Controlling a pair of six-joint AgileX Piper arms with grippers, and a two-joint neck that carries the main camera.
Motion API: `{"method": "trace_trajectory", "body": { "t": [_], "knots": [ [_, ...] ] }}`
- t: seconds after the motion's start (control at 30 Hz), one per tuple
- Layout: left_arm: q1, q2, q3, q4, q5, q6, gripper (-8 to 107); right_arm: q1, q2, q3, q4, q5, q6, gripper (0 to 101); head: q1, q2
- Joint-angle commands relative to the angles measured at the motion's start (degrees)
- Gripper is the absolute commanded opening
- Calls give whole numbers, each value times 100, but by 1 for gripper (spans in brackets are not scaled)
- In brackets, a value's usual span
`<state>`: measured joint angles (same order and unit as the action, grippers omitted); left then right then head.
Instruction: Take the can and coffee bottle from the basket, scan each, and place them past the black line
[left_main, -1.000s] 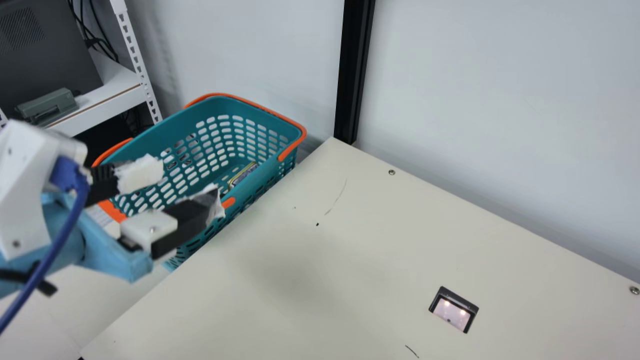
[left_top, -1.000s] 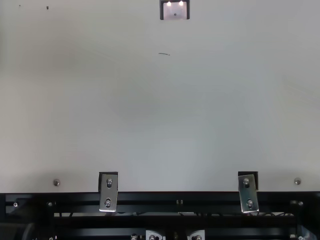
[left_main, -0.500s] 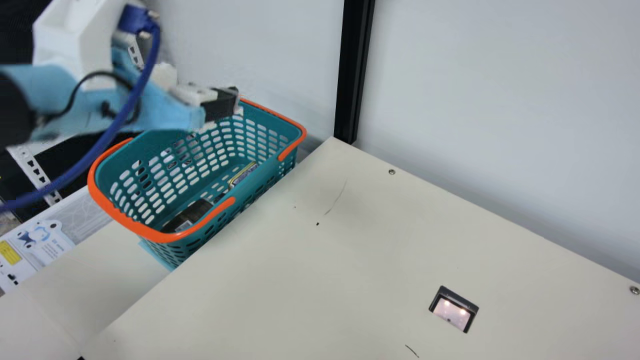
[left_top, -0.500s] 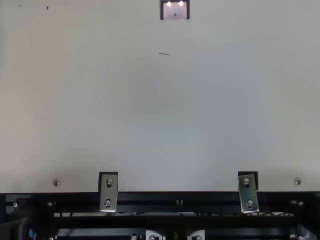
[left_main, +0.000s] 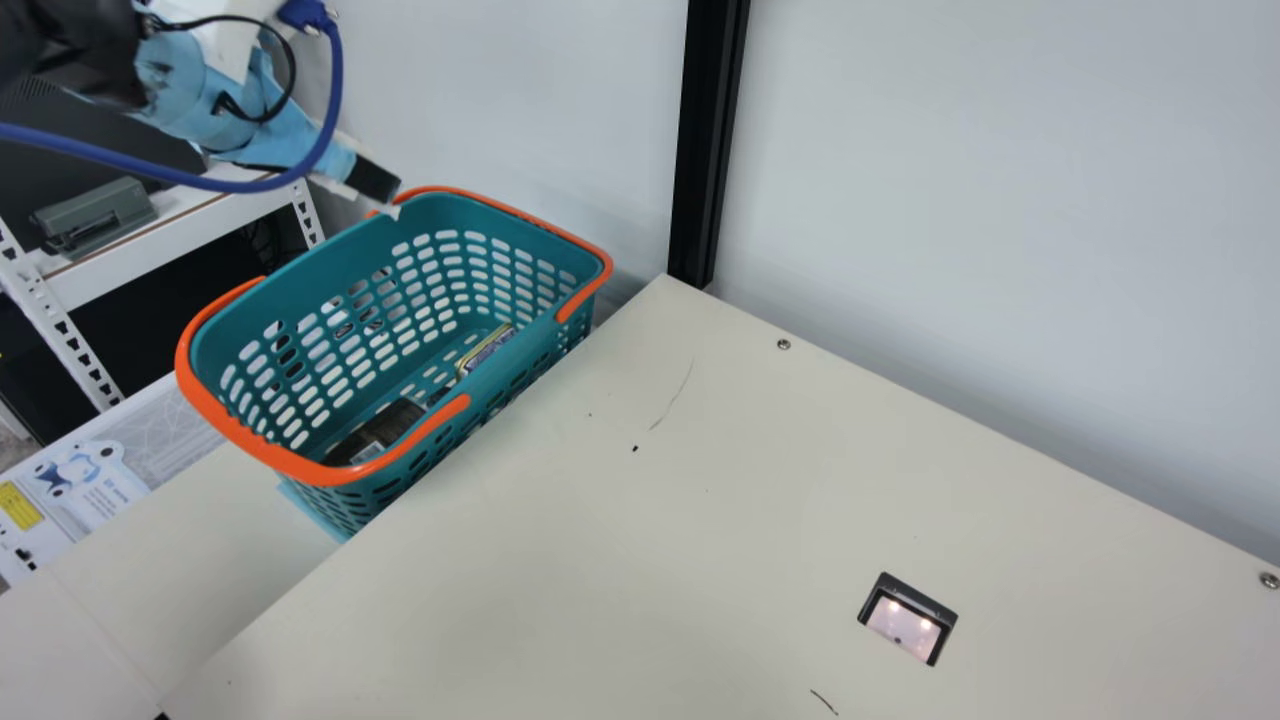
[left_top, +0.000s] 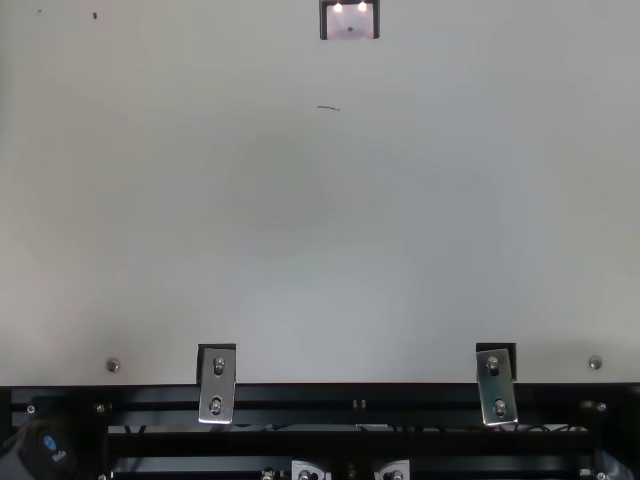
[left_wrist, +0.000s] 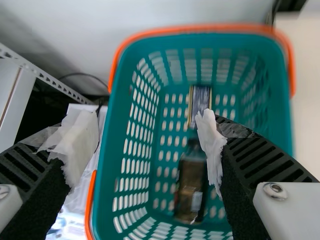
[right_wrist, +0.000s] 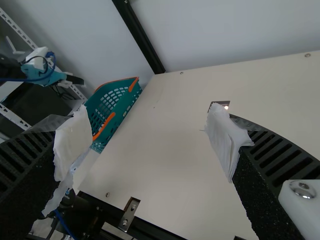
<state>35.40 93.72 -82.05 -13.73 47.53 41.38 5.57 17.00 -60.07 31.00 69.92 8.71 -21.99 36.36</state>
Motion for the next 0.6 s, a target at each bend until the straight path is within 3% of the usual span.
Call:
{"method": "trace_trajectory", "body": {
  "t": [0.0,0.33,0.57],
  "knots": [
    [-63,463,-79,193,49,208,90,0,0,0,0,0,0,101,-64,85],
    [-284,1549,-378,230,173,401,90,0,0,0,0,0,0,101,-64,85],
    [-416,2432,-960,122,298,235,90,0,0,0,0,0,0,101,-64,85]
  ]
}}
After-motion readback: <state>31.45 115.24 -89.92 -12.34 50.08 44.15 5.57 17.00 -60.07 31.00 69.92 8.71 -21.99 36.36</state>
